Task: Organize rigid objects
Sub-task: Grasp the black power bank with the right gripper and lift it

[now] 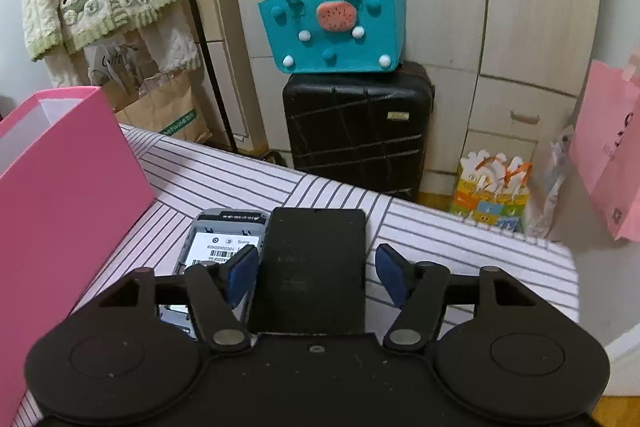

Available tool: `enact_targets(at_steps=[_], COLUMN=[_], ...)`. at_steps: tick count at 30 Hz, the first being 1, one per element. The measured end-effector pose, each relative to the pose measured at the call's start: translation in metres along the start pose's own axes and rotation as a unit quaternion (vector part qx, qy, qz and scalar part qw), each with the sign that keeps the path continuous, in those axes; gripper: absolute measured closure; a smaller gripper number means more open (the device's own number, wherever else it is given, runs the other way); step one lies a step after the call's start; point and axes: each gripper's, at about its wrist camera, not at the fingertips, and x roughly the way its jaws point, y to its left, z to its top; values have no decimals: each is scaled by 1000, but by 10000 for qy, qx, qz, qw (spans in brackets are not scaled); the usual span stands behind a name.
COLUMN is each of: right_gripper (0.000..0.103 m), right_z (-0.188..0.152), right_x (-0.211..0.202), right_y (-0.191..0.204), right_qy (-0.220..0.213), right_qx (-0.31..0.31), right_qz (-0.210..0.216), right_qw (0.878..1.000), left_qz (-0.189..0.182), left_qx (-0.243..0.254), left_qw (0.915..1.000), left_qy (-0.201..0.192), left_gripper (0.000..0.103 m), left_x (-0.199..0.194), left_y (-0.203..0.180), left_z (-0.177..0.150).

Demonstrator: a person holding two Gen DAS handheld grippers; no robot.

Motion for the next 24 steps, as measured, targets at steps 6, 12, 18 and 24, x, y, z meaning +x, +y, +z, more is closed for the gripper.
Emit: enact_targets(at_steps=[6,12,18,24], right_gripper=[37,37,37,37], right_z=[-4,-12,-7,-7], right_x=[2,-9,3,-22], right_y=[0,-8,-3,-8], right_qy=[224,408,335,93], right_qx=[-20,-47,-127,228], right_qz=[-381,-214,-485,-424], right_qw=[9990,9989,9982,9988], left_qz=[-55,-87,-54,-71], left_qx=[-77,-59,-37,-106], left_qw=[10000,9999,10000,9999], left_qy=[-12,-9,51,26], left_gripper=[96,96,96,96], left_x=[0,2,4,3], left_y=[3,3,2,3], left_z=[0,-1,0,-3])
